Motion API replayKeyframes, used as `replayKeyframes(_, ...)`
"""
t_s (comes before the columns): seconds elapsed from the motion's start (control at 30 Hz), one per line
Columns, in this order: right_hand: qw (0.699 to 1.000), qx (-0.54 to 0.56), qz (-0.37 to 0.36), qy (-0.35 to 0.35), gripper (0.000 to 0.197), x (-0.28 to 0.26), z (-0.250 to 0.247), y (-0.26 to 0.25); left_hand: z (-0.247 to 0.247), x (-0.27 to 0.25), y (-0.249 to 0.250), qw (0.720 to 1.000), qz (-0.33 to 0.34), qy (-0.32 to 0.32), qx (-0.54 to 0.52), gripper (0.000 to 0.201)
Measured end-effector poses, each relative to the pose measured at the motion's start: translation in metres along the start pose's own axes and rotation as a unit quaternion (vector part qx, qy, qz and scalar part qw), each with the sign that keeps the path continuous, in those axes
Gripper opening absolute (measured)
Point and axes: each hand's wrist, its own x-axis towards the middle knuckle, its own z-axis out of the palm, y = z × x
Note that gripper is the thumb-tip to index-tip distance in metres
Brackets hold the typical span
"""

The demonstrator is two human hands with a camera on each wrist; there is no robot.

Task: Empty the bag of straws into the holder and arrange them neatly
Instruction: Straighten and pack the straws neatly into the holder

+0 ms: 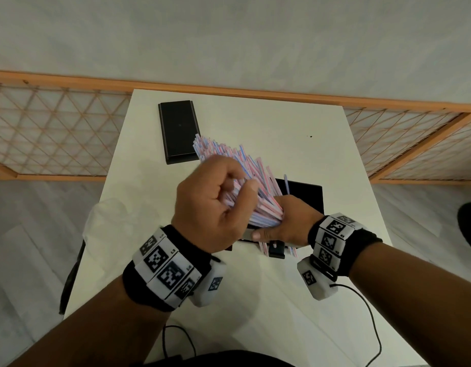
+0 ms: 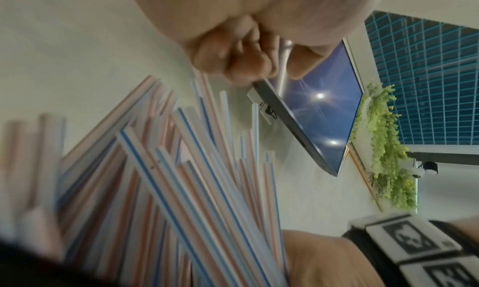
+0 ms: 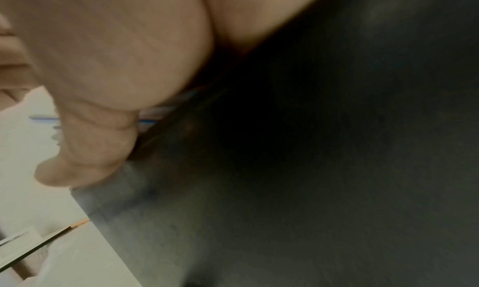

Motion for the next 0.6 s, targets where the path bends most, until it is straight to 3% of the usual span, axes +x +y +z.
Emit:
replayKeyframes(0.07,1.0,0.011,-0.012,0.019,0.048,0.002,-0.002,0.0,-0.005,0.012,0.004,0.997,0.042,0.032,0.048,0.027)
replayKeyframes(0.13,0.999,0.016,-0.022,0.038,0.051,0.003,-0.006,-0.005,-0.006,0.022,0.003,0.994,0.063,0.021,0.084,0.036)
replayKeyframes(0.27,0.997,0.012,-0.038,0.071,0.045,0.005,-0.012,-0.018,0.005,0.025,0.0,0.997,0.021,-0.037,0.063,0.046)
replayKeyframes(0.4,0.991,0.004,-0.043,0.13,0.024,0.003,-0.019,-0.023,0.007,0.031,0.001,0.998,0.03,-0.004,0.054,0.047)
replayKeyframes(0.5,0.984,0.002,-0.056,0.168,0.037,0.002,-0.024,-0.025,0.005,0.034,-0.003,1.0,0.018,0.011,0.016,0.053)
replayKeyframes(0.6,0.989,-0.027,-0.044,0.139,0.037,0.003,-0.025,-0.028,0.007,0.032,-0.008,0.999,-0.033,0.007,-0.012,0.063)
